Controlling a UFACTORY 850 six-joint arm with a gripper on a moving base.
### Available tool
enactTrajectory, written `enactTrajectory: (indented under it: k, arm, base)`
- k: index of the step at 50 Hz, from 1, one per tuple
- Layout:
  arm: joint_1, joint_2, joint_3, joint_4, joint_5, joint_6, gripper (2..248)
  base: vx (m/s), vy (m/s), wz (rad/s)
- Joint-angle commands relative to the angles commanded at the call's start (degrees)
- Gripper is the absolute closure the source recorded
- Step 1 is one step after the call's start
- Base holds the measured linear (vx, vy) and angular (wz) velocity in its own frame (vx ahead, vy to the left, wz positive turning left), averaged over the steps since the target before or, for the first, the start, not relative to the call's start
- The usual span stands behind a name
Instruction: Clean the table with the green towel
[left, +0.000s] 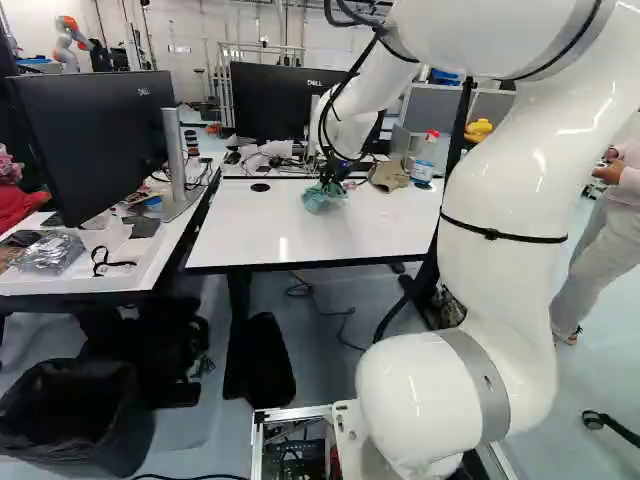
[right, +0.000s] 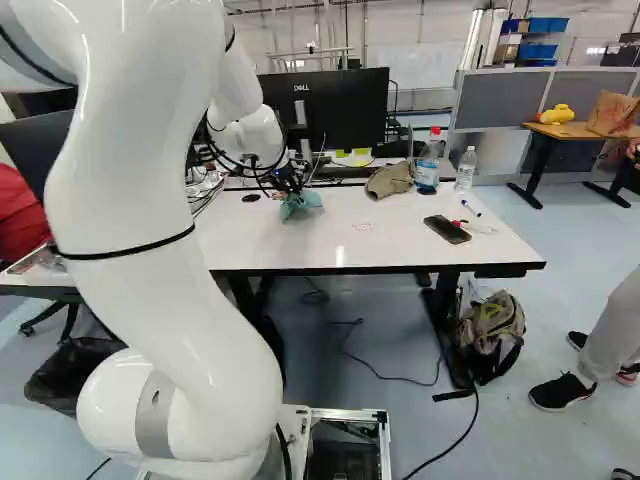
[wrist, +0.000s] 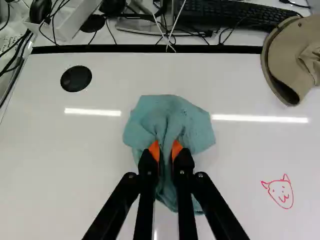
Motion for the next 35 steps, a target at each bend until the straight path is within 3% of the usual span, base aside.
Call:
enactTrajectory:
  k: [21, 35]
  arm:
    - [1.1, 5.52, 6.23, 0.0, 0.0, 0.0, 204]
    - [1.11, 5.54, 6.25, 0.0, 0.0, 0.0, 204]
  base:
    - [0.0, 0.0, 0.0]
    - [0.0, 0.0, 0.0]
